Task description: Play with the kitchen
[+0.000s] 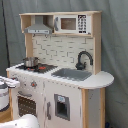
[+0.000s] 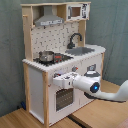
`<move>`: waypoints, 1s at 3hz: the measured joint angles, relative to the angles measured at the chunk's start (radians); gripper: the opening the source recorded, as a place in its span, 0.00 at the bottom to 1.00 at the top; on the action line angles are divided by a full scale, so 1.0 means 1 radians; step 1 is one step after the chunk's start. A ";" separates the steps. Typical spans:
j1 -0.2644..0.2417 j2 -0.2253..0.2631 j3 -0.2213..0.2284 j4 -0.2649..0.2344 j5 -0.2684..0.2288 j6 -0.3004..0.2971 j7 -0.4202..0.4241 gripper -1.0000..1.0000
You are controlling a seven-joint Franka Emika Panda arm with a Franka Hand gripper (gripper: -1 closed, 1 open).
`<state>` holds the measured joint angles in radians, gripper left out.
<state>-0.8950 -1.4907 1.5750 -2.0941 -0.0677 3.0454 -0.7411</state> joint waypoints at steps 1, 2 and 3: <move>-0.003 0.000 0.000 0.006 0.002 -0.004 0.108 0.00; -0.002 0.003 0.001 0.005 0.003 -0.004 0.223 0.00; -0.002 0.006 0.002 0.005 0.003 -0.004 0.347 0.00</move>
<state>-0.8973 -1.4849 1.5767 -2.0895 -0.0644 3.0412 -0.3942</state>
